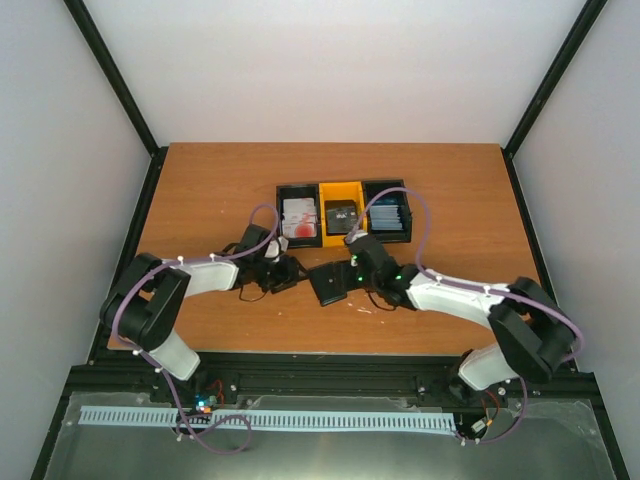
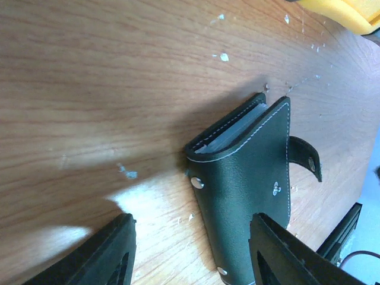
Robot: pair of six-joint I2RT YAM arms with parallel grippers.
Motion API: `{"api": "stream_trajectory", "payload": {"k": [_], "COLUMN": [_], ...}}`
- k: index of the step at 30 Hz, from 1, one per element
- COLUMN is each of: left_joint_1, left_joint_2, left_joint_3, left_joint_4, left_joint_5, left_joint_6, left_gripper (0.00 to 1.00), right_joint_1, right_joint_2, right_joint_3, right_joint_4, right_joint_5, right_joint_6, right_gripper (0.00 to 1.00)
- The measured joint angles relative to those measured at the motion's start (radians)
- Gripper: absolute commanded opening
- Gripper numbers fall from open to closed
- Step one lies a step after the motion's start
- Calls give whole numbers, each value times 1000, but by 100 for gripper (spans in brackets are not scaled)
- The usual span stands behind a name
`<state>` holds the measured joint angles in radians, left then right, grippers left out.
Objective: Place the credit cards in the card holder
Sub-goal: Close the card holder at the center of the board.
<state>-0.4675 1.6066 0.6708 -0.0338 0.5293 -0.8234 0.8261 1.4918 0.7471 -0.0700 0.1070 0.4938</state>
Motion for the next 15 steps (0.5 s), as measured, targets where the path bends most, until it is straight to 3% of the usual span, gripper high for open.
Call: {"api": "stream_trajectory", "payload": {"k": [5,9,15], "left_joint_1": [-43,-64,-74], "left_joint_2": [20,49,67], "left_joint_3": [3,13,29], "left_joint_4": [35,72,86], "left_joint_5": [-13,-14,-43], "left_joint_6": [-32,-80,-155], "left_gripper": [45,42,42], "right_joint_1": [-85,-158,-200], "right_joint_2": [-94,-54,75], "right_joint_3": [-53,-48,25], "right_joint_4": [73,75,-19], "right_joint_5": [-180,-230,-224], "right_joint_6": [40,109,203], "right_gripper": [57,39,34]}}
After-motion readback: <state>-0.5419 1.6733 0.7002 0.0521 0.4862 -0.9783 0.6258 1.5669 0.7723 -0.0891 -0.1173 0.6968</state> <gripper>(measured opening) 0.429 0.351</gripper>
